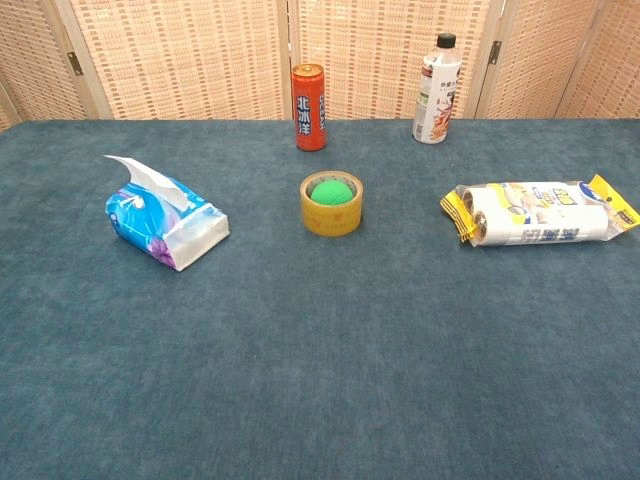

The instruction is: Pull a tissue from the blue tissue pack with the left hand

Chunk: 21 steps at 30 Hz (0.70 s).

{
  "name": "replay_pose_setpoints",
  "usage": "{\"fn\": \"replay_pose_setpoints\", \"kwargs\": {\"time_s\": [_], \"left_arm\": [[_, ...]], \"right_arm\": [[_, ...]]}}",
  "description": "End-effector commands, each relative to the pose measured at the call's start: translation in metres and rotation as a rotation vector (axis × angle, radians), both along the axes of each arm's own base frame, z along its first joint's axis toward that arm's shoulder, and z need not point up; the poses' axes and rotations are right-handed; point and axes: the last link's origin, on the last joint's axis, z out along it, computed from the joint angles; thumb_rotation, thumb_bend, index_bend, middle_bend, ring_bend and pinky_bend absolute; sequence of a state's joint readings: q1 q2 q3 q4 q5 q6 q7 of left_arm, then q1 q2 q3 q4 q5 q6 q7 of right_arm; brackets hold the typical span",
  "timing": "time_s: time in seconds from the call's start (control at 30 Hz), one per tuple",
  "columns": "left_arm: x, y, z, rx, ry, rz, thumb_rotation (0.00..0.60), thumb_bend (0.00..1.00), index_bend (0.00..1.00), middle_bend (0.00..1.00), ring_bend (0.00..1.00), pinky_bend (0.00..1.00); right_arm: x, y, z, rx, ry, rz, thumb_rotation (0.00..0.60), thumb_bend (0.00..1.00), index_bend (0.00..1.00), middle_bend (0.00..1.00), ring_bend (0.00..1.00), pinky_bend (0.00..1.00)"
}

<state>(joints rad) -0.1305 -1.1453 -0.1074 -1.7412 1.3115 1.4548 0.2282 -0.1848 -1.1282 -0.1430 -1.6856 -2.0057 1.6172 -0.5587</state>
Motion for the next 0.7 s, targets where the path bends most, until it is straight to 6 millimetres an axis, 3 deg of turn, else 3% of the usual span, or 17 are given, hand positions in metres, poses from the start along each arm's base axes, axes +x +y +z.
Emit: {"fn": "replay_pose_setpoints", "kwargs": {"time_s": [0.03, 0.57, 0.6, 0.63, 0.7], "left_arm": [[0.000, 0.000, 0.000, -0.003, 0.000, -0.001, 0.600, 0.27, 0.00, 0.00, 0.00, 0.02], [0.013, 0.003, -0.009, -0.045, 0.000, -0.043, 0.600, 0.28, 0.00, 0.00, 0.00, 0.05], [0.020, 0.006, -0.012, -0.060, 0.003, -0.072, 0.600, 0.28, 0.00, 0.00, 0.00, 0.06], [0.041, 0.023, -0.020, -0.086, -0.005, -0.175, 0.600, 0.29, 0.00, 0.00, 0.00, 0.08], [0.052, 0.038, -0.029, -0.123, -0.015, -0.236, 0.600, 0.32, 0.03, 0.00, 0.00, 0.10]], "right_arm": [[0.000, 0.000, 0.000, -0.001, 0.000, -0.001, 0.600, 0.11, 0.00, 0.00, 0.00, 0.00], [0.000, -0.001, 0.003, 0.000, -0.011, -0.014, 0.600, 0.12, 0.00, 0.00, 0.00, 0.00], [0.000, -0.002, 0.003, -0.002, -0.014, -0.013, 0.600, 0.12, 0.00, 0.00, 0.00, 0.00], [-0.001, -0.002, 0.003, 0.006, -0.011, -0.016, 0.600, 0.12, 0.00, 0.00, 0.00, 0.00], [-0.001, -0.003, 0.003, 0.010, -0.011, -0.018, 0.600, 0.11, 0.00, 0.00, 0.00, 0.00]]}}
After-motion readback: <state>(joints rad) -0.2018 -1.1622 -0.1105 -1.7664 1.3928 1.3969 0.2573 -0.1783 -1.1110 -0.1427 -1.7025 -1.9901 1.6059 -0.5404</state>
